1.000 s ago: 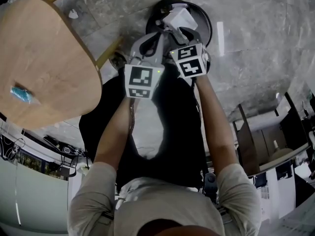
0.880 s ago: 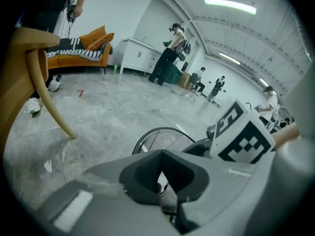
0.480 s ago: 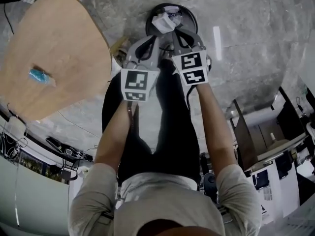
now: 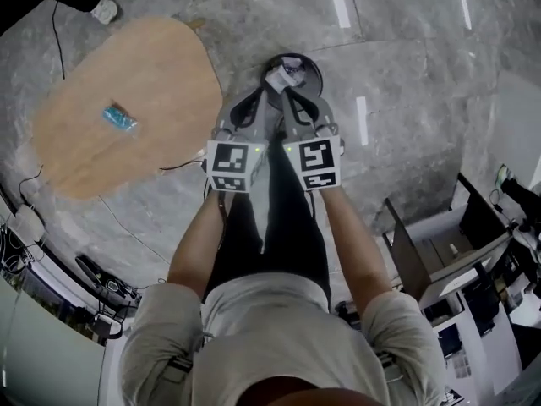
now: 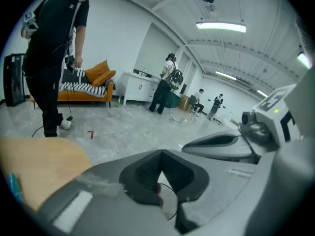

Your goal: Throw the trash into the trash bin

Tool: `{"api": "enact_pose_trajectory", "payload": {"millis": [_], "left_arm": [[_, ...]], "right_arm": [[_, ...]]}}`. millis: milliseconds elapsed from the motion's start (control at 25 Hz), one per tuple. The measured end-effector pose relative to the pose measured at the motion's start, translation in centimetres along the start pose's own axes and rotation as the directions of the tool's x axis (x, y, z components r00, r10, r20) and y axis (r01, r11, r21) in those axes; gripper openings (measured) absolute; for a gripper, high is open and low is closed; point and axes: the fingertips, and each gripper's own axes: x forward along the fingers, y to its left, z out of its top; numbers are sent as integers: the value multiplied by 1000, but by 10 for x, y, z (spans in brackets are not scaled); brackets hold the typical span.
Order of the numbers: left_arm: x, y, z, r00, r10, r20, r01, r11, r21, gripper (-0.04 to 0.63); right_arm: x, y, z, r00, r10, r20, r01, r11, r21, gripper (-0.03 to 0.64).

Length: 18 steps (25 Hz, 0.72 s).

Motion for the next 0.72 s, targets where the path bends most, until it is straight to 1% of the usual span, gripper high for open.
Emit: {"api": "enact_pose_trajectory", "payload": {"millis": [200,400,560,720], "left_arm": [[-70,-6,81,994,28,105,-33,999,43,18],[-132,-11,130,978,77,192,-81,997,15,18],[-178,-12,160,957,118,266,-115,993,-29,18],[-217,-17,196,926,146,348,-146,989,-28,18]], "right_arm": [[-57,38,87,992,45,117,-35,996,-83,8],[-105,72,152,977,66,201,-44,993,-111,8],[-136,98,192,960,73,270,-44,993,-111,8],[-163,120,235,934,93,344,-39,986,-162,8]]}}
